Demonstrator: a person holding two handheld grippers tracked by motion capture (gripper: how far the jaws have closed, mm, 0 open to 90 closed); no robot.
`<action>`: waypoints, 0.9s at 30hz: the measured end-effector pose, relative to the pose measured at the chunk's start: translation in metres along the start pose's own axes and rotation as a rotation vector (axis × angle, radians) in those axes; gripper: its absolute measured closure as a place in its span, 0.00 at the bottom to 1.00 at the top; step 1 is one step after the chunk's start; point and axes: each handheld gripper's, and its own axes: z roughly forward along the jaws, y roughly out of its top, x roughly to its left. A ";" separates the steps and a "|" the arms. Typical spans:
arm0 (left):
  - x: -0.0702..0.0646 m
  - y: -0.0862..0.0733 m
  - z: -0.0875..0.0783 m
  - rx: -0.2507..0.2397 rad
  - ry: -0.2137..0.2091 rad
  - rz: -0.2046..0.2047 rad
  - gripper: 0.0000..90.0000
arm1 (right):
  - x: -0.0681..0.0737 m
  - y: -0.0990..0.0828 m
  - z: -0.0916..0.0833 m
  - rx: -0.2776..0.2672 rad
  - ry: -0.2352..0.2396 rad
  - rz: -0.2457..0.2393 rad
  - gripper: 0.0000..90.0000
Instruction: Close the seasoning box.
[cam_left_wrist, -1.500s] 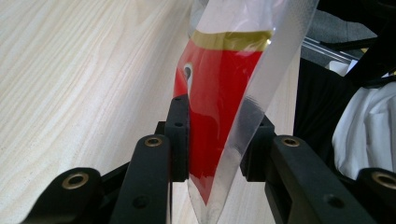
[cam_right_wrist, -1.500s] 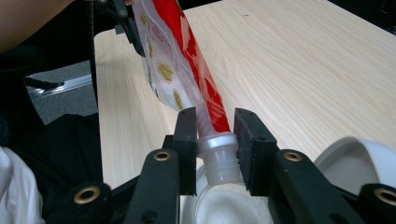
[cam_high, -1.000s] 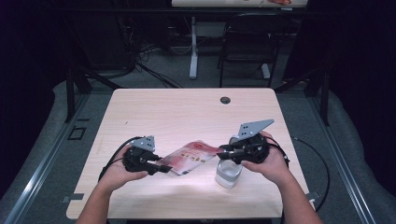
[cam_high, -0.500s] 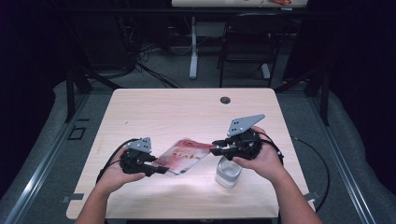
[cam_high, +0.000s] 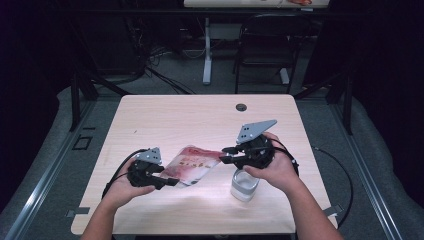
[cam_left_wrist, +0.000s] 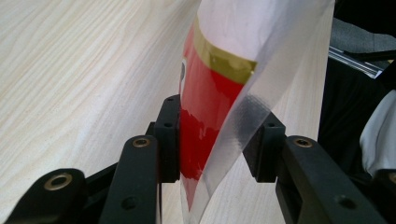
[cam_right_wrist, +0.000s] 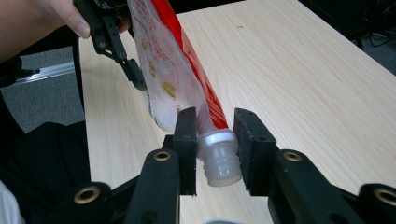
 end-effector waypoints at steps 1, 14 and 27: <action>0.000 0.000 -0.001 -0.006 0.008 0.000 0.69 | 0.000 0.001 0.000 0.003 -0.001 -0.005 0.79; 0.003 -0.002 -0.004 -0.013 0.036 -0.015 0.65 | 0.004 0.008 0.004 0.000 -0.011 -0.015 0.79; 0.000 0.001 -0.004 0.002 0.057 -0.002 0.66 | 0.008 0.014 0.011 0.009 -0.017 -0.032 0.79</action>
